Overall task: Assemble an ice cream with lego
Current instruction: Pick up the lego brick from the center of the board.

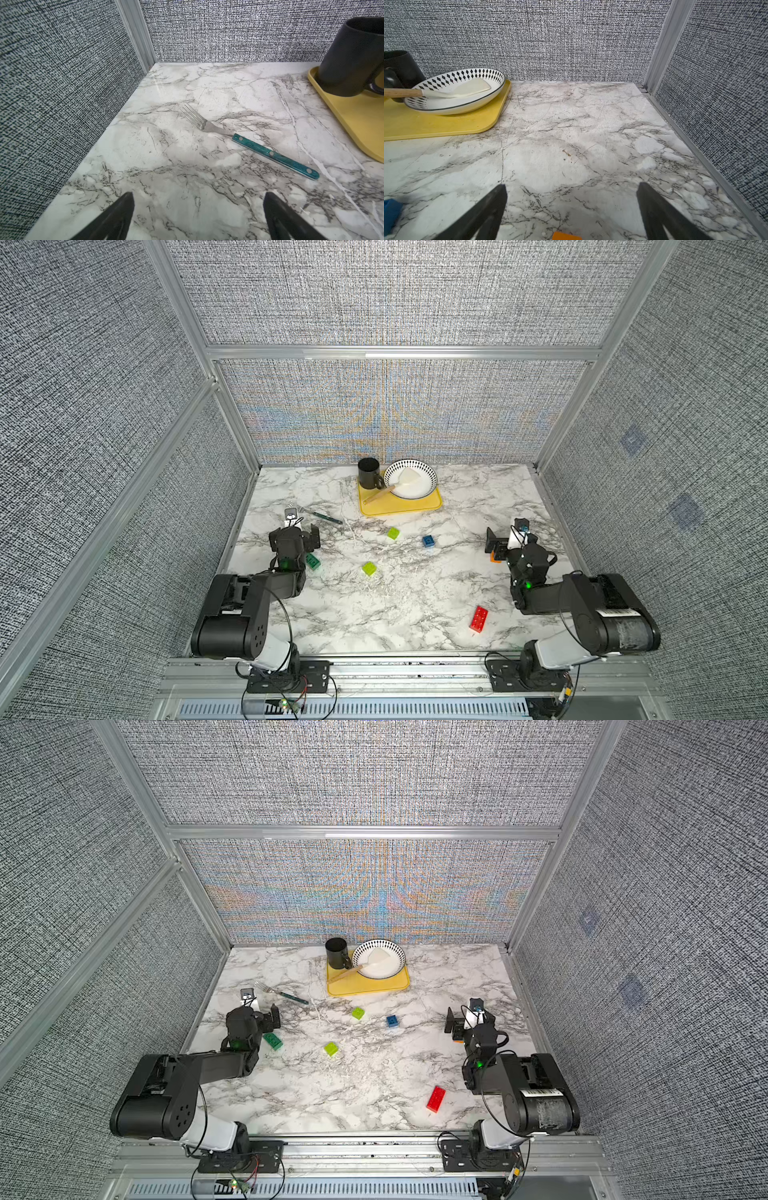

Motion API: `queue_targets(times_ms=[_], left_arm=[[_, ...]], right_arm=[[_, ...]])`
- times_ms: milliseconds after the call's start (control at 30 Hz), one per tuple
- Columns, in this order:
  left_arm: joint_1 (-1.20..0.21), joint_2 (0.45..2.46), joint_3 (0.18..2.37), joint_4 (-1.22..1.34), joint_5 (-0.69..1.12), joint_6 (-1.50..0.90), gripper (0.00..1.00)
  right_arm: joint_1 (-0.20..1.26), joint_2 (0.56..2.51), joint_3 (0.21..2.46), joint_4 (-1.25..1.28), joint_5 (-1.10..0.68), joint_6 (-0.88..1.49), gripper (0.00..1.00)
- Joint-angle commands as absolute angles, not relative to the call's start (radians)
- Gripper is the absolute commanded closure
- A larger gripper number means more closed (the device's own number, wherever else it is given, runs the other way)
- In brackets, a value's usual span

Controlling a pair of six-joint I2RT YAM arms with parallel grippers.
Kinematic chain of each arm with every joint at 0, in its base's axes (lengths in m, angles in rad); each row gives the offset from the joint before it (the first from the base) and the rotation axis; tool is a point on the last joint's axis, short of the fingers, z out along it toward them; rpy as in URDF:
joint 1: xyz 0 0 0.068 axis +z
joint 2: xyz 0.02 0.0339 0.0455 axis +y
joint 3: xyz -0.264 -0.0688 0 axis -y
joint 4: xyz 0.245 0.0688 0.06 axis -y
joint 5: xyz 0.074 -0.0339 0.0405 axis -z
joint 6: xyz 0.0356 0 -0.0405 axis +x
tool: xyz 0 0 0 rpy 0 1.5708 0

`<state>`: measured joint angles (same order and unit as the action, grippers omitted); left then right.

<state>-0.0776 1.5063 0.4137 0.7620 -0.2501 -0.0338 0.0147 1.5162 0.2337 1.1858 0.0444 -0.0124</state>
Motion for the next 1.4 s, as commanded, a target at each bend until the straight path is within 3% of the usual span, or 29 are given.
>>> queue_targets(times_ms=[0, 233, 1100, 1233, 1367], left_arm=[[-0.078, 1.502, 0.414, 0.779, -0.23, -0.026, 0.0], [-0.076, 1.508, 0.435, 0.742, -0.109, 0.016, 0.0], [-0.086, 1.495, 0.431, 0.773, -0.159, -0.002, 0.0], [-0.1, 1.316, 0.572, 0.43, -0.229, -0.012, 0.0], [-0.098, 1.183, 0.686, 0.308, -0.031, 0.006, 0.0]], right_arm=[[0.016, 1.518, 0.239, 1.215, 0.046, -0.014, 0.01], [0.016, 1.519, 0.238, 1.215, 0.046, -0.013, 0.01], [0.018, 1.507, 0.241, 1.216, 0.046, -0.021, 0.01], [0.065, 1.368, 0.425, 0.785, 0.072, -0.049, 0.01], [0.125, 1.296, 0.569, 0.542, 0.127, 0.148, 0.01]])
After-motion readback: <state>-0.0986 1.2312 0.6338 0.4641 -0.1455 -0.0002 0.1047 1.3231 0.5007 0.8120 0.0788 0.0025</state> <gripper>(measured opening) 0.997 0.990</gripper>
